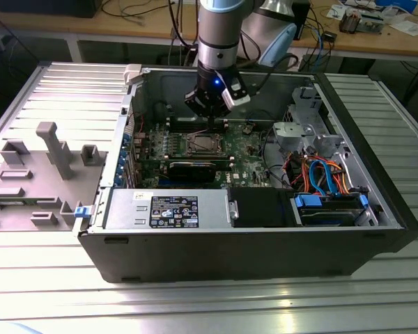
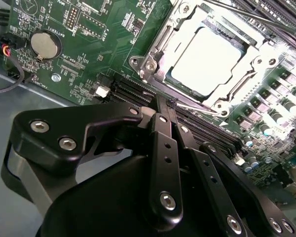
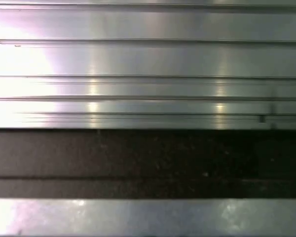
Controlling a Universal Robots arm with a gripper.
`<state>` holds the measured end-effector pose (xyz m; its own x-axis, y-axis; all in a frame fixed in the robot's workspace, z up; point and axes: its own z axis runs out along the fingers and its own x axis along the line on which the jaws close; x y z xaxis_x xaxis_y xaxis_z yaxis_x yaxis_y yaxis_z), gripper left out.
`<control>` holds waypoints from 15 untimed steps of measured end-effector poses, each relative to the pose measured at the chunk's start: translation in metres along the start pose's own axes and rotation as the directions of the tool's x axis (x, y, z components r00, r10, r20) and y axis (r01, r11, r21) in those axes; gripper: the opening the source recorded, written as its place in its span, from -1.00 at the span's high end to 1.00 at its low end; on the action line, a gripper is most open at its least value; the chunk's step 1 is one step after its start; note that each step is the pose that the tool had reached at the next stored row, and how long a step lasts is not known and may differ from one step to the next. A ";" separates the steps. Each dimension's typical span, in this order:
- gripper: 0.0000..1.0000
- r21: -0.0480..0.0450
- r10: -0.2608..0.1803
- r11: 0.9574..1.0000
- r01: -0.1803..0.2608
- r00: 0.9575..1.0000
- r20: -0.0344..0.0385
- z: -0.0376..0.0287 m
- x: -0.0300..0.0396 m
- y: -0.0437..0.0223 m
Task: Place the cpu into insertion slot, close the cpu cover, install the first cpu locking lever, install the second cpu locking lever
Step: 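Install the first cpu locking lever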
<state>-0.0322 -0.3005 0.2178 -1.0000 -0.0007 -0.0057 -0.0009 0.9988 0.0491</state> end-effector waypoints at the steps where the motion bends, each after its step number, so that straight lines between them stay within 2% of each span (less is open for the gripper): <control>1: 0.79 0.000 0.002 1.000 -0.002 1.000 0.000 0.0003 0.0000 0.0000; 15: 0.79 0.000 0.017 1.000 -0.017 1.000 0.001 0.0114 -0.0021 -0.0006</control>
<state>-0.0300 -0.3005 0.2063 -0.9998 0.0163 -0.0058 0.0160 0.9987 0.0491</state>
